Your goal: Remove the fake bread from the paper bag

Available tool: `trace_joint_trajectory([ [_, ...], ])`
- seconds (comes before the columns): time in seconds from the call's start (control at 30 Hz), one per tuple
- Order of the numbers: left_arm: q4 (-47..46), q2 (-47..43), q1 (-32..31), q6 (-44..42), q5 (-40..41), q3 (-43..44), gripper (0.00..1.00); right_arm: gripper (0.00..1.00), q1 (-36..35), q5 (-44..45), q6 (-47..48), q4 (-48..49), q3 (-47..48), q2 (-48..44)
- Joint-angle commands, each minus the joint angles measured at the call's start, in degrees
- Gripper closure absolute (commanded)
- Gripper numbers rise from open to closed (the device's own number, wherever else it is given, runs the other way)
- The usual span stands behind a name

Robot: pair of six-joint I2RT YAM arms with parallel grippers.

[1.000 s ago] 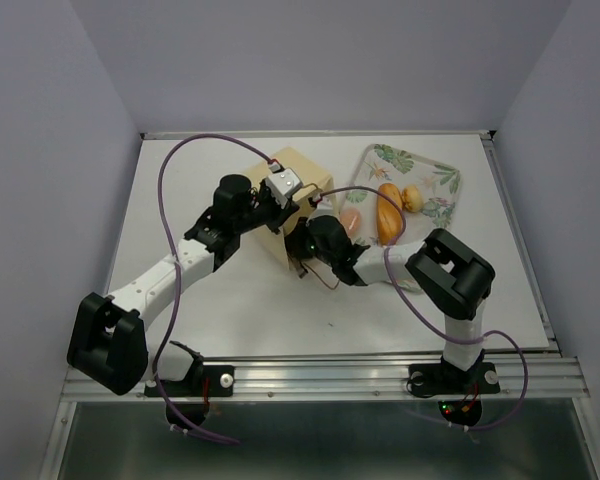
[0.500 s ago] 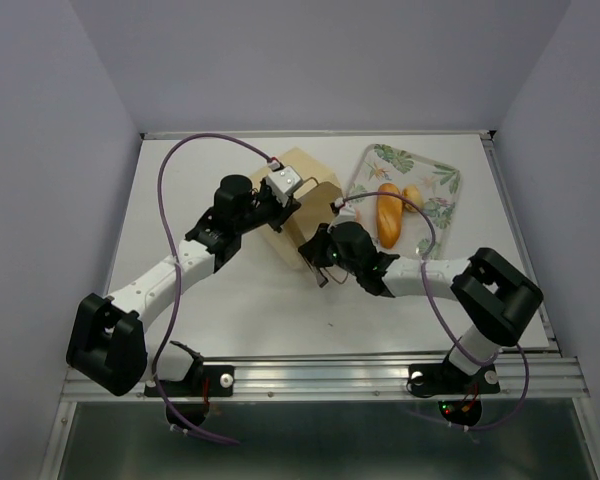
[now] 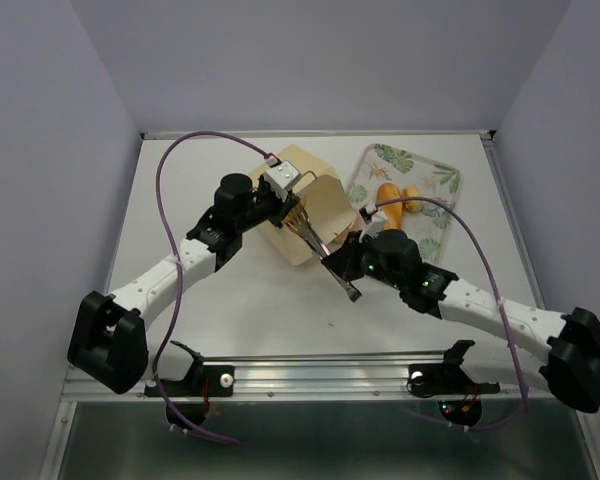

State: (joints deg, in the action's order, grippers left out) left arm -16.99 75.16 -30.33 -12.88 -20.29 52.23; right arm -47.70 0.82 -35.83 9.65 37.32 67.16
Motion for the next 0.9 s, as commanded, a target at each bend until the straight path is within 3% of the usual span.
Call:
trace_joint_trajectory([
  [0.0,-3.66,0.43,-0.26,1.54,2.62,2.97,1.00,0.99,-0.02,-3.89,2.78,-9.17,0.99,-10.08],
  [0.3,-4.28,2.01,0.18,3.48,7.55,5.07,1.00,0.99,-0.02,-2.32,0.42,-34.57,6.53,-23.38],
  [0.5,-3.31,4.91,0.71,5.06,9.39,7.36,1.00,0.99,-0.02,1.46,0.06,-41.54,12.06,-31.46],
  [0.67,-3.84,7.02,0.97,7.69,12.38,9.38,1.00,0.99,-0.02,11.29,-1.08,-49.28,16.81,-33.40],
  [0.87,-0.24,7.73,1.15,11.74,16.85,15.00,1.00,0.99,-0.02,27.81,-3.10,-54.91,20.51,-27.62],
])
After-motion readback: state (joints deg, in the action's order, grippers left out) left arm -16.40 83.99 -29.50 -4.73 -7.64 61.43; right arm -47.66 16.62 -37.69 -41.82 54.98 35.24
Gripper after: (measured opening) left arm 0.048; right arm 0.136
